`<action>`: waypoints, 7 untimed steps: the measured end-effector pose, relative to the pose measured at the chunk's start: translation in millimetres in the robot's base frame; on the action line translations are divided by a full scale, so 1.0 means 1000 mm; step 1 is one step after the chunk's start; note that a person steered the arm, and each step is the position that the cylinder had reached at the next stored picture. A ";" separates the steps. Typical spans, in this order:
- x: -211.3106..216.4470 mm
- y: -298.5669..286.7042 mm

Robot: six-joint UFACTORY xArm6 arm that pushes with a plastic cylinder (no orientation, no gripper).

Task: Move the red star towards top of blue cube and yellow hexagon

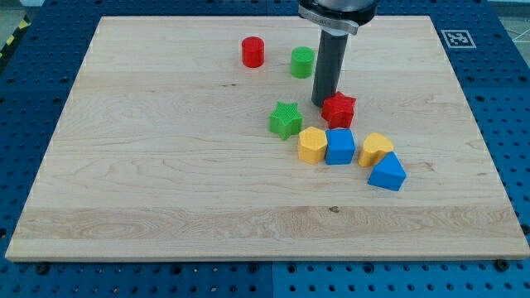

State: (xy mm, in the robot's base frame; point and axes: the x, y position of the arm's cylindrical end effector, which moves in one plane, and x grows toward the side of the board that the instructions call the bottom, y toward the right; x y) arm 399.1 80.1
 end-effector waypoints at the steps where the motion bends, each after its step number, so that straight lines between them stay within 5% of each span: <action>1: -0.011 0.013; 3: -0.001 0.052; 5: 0.021 0.025; 7: 0.000 0.034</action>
